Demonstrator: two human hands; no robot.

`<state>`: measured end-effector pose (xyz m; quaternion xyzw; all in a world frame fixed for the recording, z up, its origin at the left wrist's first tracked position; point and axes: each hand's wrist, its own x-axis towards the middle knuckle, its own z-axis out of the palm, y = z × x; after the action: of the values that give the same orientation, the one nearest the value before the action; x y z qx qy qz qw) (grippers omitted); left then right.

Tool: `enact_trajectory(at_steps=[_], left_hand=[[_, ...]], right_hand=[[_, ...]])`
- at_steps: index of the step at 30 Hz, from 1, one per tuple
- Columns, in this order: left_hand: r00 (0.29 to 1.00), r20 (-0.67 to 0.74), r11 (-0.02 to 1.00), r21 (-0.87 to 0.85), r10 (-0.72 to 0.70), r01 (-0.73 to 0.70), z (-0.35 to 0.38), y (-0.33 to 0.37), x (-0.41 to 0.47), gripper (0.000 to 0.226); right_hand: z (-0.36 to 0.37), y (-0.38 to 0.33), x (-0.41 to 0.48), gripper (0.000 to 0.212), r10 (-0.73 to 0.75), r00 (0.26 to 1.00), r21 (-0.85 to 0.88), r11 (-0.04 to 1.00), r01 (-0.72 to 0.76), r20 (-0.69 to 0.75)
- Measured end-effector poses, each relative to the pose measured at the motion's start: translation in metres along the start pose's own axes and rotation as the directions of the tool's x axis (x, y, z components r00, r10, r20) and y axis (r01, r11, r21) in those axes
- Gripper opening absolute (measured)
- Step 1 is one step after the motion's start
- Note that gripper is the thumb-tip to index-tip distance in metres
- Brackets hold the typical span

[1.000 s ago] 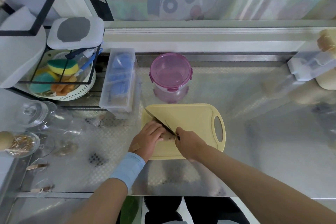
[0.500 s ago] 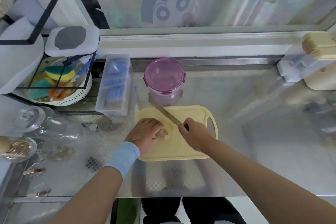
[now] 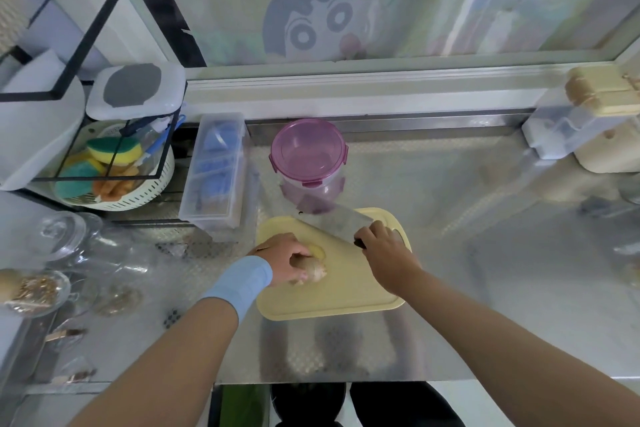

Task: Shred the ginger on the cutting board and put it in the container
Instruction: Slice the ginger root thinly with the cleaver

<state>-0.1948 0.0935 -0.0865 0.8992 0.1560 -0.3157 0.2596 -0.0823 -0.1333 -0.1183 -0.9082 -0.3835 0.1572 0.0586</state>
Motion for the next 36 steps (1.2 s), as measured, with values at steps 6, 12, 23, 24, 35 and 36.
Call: enact_trajectory(at_steps=[6, 12, 23, 24, 35, 36], left_hand=[[0.999, -0.009, 0.996, -0.076, -0.036, 0.035, 0.0, -0.001, 0.0, 0.054], [0.959, -0.257, 0.98, -0.185, -0.123, 0.077, -0.001, -0.005, 0.003, 0.012], [0.971, -0.181, 0.973, -0.197, -0.154, 0.118, -0.004, -0.016, 0.01, 0.033], [0.968, -0.186, 0.966, -0.223, -0.17, 0.126, -0.004, -0.017, 0.009, 0.031], [0.863, -0.417, 0.915, -0.386, -0.285, 0.116, -0.013, -0.053, -0.006, 0.044], [0.853, -0.432, 0.913, -0.39, -0.293, 0.116, -0.011, -0.056, -0.008, 0.043]], right_hand=[[0.011, -0.001, 0.003, 0.031, 0.001, 1.0, -0.073, 0.997, -0.003, -0.018], [-0.006, -0.024, 0.017, 0.03, -0.11, 0.994, -0.033, 0.993, 0.11, -0.011], [0.003, -0.077, 0.066, 0.023, -0.144, 0.968, 0.083, 0.988, 0.129, 0.204], [0.001, -0.079, 0.069, 0.022, -0.144, 0.974, 0.129, 0.984, 0.123, 0.173], [-0.005, -0.116, 0.113, 0.008, -0.315, 0.948, 0.142, 0.938, 0.317, -0.033], [-0.002, -0.118, 0.113, 0.005, -0.335, 0.942, 0.096, 0.937, 0.337, -0.035]])
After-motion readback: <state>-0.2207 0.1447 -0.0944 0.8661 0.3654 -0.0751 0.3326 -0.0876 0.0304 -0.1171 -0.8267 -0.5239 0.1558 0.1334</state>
